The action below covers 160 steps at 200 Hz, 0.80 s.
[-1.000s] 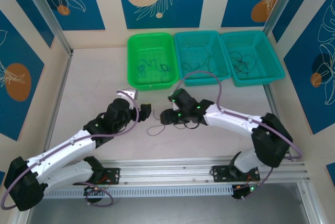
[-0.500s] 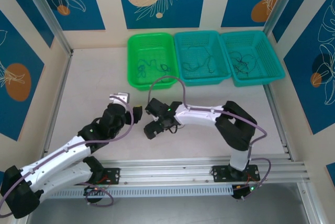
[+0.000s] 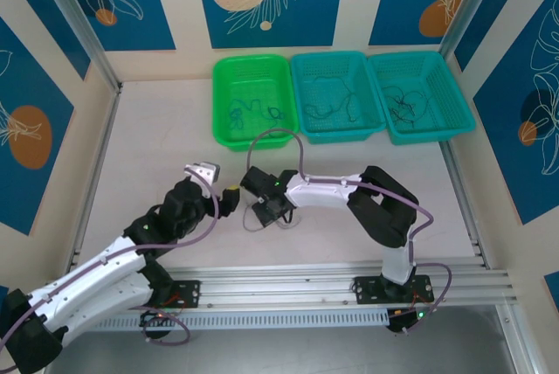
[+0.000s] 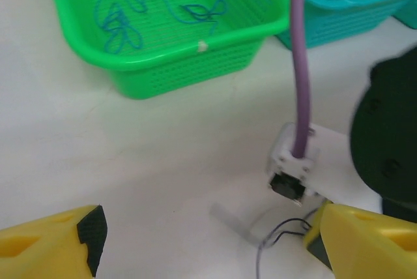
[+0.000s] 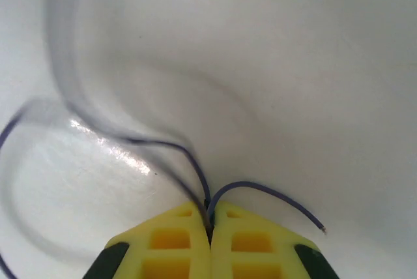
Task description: Untangle the cables
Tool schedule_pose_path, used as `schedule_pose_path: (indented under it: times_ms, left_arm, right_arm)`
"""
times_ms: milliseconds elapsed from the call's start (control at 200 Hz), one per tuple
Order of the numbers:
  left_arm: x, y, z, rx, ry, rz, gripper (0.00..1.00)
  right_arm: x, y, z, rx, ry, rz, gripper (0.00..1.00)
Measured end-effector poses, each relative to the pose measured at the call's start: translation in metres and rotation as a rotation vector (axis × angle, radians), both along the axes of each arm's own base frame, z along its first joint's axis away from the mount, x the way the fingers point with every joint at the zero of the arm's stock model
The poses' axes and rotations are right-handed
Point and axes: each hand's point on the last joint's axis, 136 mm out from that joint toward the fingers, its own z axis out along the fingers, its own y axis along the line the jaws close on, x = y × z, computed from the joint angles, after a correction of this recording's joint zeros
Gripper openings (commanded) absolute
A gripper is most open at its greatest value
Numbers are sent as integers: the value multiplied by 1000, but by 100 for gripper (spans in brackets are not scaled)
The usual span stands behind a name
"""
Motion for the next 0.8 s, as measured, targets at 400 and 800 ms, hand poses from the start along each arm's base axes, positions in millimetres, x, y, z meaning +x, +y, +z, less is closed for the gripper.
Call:
schedule_pose_path:
  times_ms: [400,800]
  left_arm:
    - [-42,-66,11,-121,35,-445,89]
    - [-59,-111,24,-202,44,-650,98]
  right_arm:
    - [25,-67,39,243,15,-260,0]
    - [88,-156,152,697,-179,-625,0]
